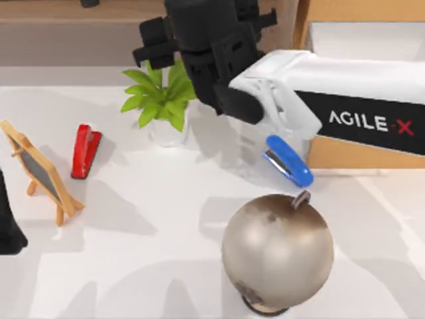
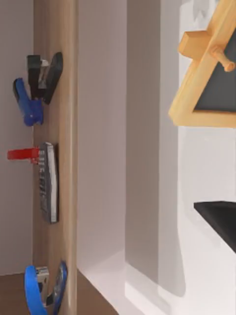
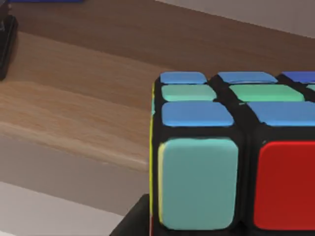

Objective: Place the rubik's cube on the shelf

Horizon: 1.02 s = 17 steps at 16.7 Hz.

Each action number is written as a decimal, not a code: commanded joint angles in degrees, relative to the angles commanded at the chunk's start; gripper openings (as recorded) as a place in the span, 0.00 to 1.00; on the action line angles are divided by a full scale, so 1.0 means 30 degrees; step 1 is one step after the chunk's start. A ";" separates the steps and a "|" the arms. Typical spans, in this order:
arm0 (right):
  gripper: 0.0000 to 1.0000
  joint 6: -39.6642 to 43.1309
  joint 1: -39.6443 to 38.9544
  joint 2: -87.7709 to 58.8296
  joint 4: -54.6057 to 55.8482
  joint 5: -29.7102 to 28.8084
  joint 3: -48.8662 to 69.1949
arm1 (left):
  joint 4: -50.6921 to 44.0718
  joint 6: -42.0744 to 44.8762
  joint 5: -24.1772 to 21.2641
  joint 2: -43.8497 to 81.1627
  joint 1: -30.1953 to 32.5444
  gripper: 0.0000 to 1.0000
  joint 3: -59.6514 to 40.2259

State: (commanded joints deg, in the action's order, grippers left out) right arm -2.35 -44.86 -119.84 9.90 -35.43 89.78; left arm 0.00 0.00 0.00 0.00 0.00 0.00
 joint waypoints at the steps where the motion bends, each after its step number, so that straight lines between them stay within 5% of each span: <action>1: 0.00 0.0255 -0.0132 -0.0372 0.1912 -0.0521 -0.0378 | 0.0000 0.0000 0.0000 0.0000 0.0000 1.00 0.0000; 9: 0.00 0.2031 -0.0423 -0.3156 1.3764 -0.3647 -0.2440 | 0.0000 0.0000 0.0000 0.0000 0.0000 1.00 0.0000; 17: 0.00 0.2391 -0.0421 -0.3719 1.5744 -0.4173 -0.2831 | 0.0000 0.0000 0.0000 0.0000 0.0000 1.00 0.0000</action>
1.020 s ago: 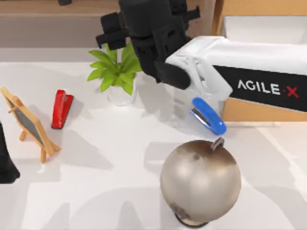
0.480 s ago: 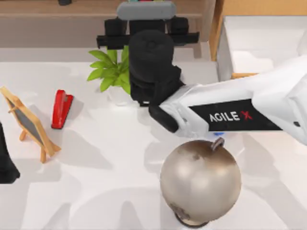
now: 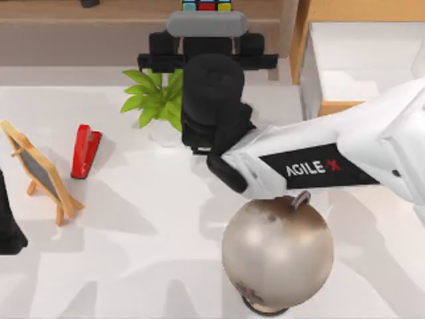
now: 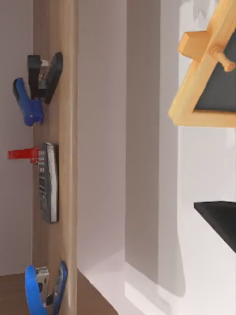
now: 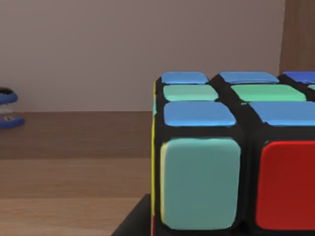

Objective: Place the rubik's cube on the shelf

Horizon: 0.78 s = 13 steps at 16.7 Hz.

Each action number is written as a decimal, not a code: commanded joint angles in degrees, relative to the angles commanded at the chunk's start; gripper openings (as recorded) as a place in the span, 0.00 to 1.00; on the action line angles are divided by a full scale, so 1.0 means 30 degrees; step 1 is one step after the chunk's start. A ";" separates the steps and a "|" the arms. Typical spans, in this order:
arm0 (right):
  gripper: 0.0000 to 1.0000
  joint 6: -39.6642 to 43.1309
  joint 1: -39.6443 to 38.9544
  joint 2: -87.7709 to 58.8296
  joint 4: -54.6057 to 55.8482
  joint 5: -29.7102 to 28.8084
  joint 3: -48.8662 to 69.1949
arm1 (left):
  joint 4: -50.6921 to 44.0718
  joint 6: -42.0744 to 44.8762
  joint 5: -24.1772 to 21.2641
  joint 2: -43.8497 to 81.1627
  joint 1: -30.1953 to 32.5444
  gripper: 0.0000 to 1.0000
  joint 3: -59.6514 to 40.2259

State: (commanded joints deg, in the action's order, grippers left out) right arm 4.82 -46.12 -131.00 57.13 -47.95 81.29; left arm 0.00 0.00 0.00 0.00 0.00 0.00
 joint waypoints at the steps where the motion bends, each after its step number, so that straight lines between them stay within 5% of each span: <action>1: 0.00 -0.0049 0.0085 0.0055 -0.0045 0.0035 0.0053 | 0.0000 0.0000 0.0000 0.0000 0.0000 1.00 0.0000; 13: 0.00 -0.0555 0.1329 -0.2575 -0.3715 0.1281 0.6822 | 0.0000 0.0000 0.0000 0.0000 0.0000 1.00 0.0000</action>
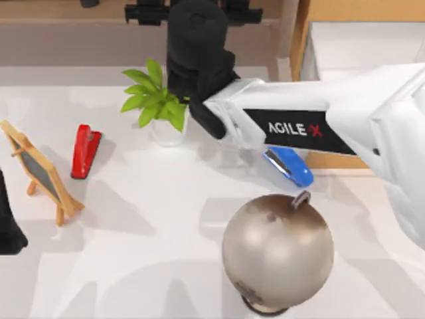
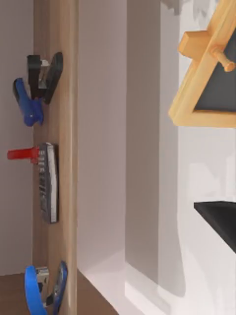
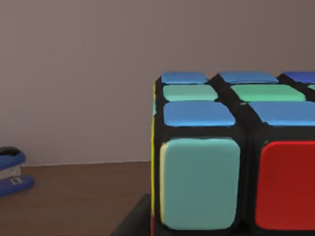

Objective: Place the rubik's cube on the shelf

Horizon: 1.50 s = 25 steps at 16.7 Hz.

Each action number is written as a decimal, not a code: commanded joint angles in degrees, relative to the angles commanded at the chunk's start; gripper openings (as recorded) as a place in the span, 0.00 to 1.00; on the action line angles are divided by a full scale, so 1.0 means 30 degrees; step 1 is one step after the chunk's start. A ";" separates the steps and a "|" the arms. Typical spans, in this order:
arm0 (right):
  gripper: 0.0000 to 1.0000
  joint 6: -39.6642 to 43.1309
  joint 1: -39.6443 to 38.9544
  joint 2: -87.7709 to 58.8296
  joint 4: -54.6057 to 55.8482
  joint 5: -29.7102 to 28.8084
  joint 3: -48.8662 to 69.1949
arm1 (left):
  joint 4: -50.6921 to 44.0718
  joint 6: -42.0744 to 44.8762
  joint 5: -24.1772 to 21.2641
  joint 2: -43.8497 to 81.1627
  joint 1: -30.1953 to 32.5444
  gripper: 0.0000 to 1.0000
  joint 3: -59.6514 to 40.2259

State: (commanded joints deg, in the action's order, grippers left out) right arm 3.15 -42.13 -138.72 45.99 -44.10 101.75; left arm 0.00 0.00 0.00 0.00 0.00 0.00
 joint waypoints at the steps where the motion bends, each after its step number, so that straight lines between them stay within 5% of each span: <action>1: 0.00 0.0082 0.0301 -0.0430 -0.0361 0.0330 0.0629 | 0.0000 0.0000 0.0000 0.0000 0.0000 1.00 0.0000; 10: 0.00 0.0197 0.1280 -0.2075 -0.1218 0.1265 0.2543 | 0.0000 0.0000 0.0000 0.0000 0.0000 1.00 0.0000; 23: 0.98 0.0197 0.1280 -0.2075 -0.1218 0.1265 0.2543 | 0.0000 0.0000 0.0000 0.0000 0.0000 1.00 0.0000; 25: 1.00 0.0197 0.1280 -0.2075 -0.1218 0.1265 0.2543 | 0.0000 0.0000 0.0000 0.0000 0.0000 1.00 0.0000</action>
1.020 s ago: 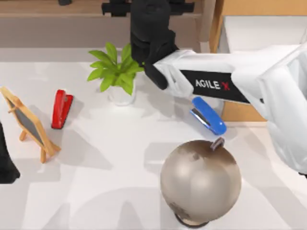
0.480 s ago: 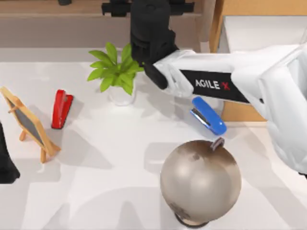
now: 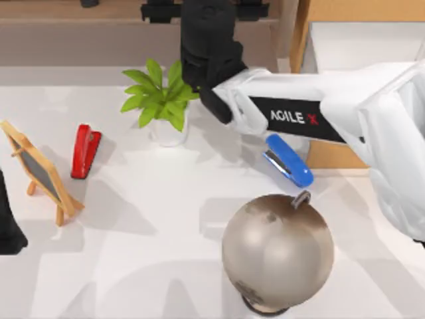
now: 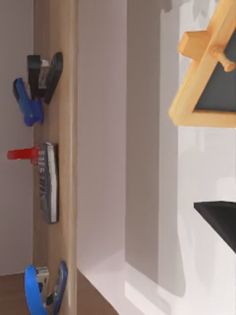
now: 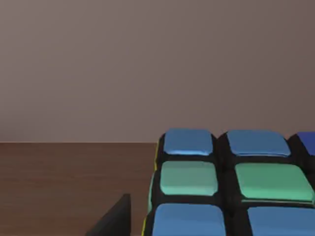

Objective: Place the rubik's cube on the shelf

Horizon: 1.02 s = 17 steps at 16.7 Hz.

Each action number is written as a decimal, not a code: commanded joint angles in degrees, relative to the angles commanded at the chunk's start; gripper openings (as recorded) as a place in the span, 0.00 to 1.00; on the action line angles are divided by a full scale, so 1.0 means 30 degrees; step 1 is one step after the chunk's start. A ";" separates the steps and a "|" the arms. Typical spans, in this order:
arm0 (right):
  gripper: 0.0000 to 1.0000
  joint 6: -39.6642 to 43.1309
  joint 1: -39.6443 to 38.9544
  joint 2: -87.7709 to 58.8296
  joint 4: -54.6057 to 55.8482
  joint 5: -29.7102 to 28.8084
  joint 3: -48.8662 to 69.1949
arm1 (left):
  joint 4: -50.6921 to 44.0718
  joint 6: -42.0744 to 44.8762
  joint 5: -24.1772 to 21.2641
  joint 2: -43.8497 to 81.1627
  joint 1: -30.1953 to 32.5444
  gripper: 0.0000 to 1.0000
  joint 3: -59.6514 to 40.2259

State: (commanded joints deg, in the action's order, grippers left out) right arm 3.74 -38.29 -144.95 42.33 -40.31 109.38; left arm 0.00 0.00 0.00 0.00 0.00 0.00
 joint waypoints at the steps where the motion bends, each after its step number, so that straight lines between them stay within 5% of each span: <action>1: 1.00 0.0000 0.0000 0.0000 0.0000 0.0000 0.0000 | 0.0000 0.0000 0.0000 0.0000 0.0000 1.00 0.0000; 10: 1.00 0.0509 -0.0143 0.0562 0.0537 0.0232 -0.0487 | 0.0000 0.0000 0.0000 0.0000 0.0000 1.00 0.0000; 17: 1.00 0.7801 0.0136 0.6542 0.7392 0.2443 -0.7655 | 0.0000 0.0000 0.0000 0.0000 0.0000 1.00 0.0000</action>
State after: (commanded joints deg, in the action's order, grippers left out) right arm 27.15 -37.89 -125.32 64.51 -32.98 86.42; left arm 0.00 0.00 0.00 0.00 0.00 0.00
